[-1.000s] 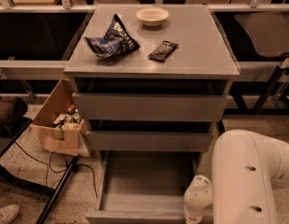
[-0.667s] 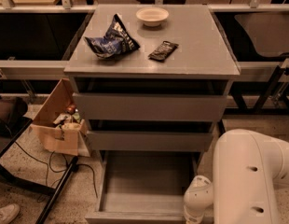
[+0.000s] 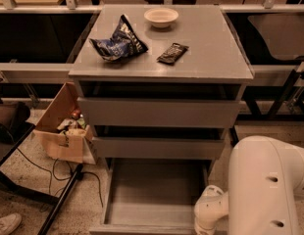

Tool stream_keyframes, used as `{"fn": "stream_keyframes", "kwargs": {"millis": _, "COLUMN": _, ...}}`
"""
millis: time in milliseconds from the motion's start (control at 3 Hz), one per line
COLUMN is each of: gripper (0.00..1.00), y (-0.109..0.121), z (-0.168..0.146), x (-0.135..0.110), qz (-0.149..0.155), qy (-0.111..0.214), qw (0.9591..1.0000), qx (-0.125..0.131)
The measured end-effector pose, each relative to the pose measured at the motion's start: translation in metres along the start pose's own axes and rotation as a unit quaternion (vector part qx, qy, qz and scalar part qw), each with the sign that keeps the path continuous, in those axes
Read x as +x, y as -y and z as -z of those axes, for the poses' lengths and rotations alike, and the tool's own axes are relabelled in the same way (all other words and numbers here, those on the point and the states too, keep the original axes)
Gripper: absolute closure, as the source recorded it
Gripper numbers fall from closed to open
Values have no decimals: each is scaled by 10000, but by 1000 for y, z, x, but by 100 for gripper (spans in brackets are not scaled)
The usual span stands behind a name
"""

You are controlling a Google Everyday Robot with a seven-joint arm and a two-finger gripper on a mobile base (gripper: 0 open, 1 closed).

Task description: Open bottom drawer

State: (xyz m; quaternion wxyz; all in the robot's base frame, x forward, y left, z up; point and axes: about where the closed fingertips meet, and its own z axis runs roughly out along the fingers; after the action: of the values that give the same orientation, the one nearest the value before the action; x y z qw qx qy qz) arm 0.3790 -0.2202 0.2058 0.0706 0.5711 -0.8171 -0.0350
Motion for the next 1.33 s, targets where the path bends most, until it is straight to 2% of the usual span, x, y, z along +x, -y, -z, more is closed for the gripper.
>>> {"fn": "stream_keyframes", "kwargs": {"millis": 667, "gripper": 100, "y": -10, "z": 8, "x": 4, "qz": -158, "qy": -28, "qw": 9998, "qx": -131}}
{"fn": "stream_keyframes", "kwargs": {"millis": 1000, "gripper": 100, "y": -7, "z": 9, "x": 2, "qz": -158, "qy": -28, "qw": 9998, "qx": -131}}
{"fn": "stream_keyframes", "kwargs": {"millis": 1333, "gripper": 100, "y": -58, "z": 17, "x": 39, "qz": -383, "qy": -202, "qw": 9975, "qx": -558}}
